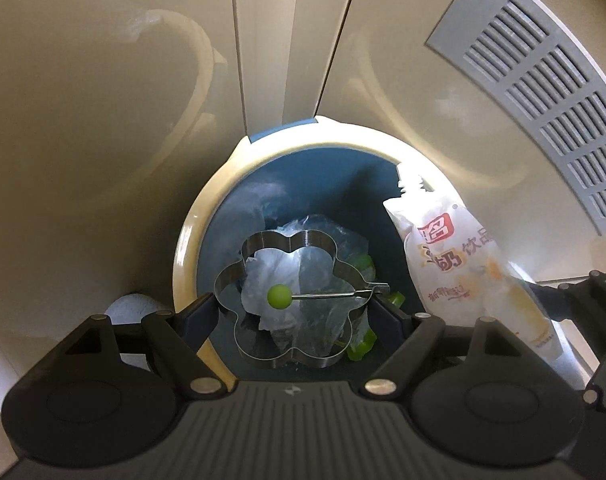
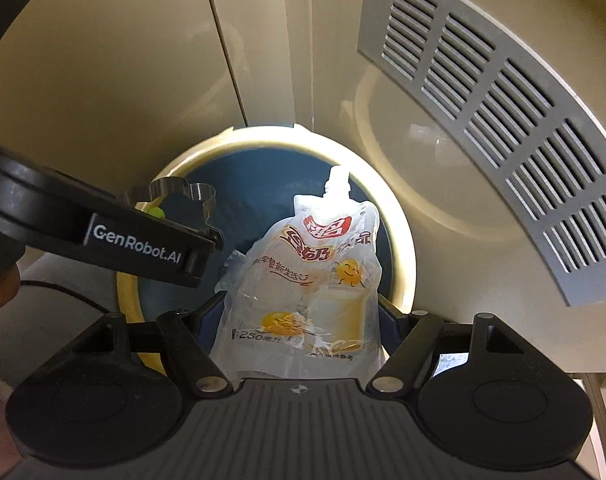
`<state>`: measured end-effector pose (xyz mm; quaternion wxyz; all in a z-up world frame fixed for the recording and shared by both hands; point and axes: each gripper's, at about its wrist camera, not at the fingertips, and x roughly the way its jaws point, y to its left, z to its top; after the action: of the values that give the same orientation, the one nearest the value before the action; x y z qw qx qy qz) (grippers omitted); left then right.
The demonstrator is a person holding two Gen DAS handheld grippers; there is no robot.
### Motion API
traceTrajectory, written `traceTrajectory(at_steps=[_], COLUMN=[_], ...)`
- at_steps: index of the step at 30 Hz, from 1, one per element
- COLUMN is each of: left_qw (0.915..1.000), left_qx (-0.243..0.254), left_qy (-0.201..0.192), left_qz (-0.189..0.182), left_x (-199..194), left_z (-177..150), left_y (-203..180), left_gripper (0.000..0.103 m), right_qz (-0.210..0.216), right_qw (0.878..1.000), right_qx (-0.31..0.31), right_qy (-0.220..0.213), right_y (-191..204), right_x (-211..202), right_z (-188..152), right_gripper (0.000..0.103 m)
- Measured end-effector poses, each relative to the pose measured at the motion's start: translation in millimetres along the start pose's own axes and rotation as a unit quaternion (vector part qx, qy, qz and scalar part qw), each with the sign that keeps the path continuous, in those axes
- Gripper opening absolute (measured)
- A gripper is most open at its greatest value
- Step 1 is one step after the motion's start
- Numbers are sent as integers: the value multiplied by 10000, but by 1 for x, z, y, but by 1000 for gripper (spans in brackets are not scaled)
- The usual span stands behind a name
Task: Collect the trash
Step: 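Lower the held egg ring and pouch into the bin opening with both grippers, then open both grippers to drop the egg ring and pouch into the bin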
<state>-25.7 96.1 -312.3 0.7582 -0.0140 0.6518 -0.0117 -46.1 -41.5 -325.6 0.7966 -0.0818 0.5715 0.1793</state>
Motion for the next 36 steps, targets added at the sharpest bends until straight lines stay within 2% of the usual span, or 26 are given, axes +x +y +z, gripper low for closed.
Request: traceTrajectory(at_steps=[18, 29, 32, 34, 36], left_qw=[9991, 9987, 9987, 9987, 9983], left_qx=[197, 274, 268, 227, 227], left_qy=[308, 360, 379, 434, 528], left_qz=[195, 237, 220, 173, 71], left_x=[35, 39, 42, 43, 46], left_z=[8, 9, 9, 11, 12], left_y=[-8, -11, -12, -11, -12], left_gripper=[85, 85, 86, 87, 103], right_qz=[-104, -154, -227, -322, -335], right_qw=[9992, 9991, 9991, 9991, 9992], right_qx=[118, 97, 159, 179, 165], right_qy=[376, 375, 334, 229, 159], right_y=[0, 3, 2, 2, 3], right_x=[6, 11, 12, 11, 10], right_z=[19, 19, 18, 17, 16], right_gripper=[77, 77, 80, 86, 89])
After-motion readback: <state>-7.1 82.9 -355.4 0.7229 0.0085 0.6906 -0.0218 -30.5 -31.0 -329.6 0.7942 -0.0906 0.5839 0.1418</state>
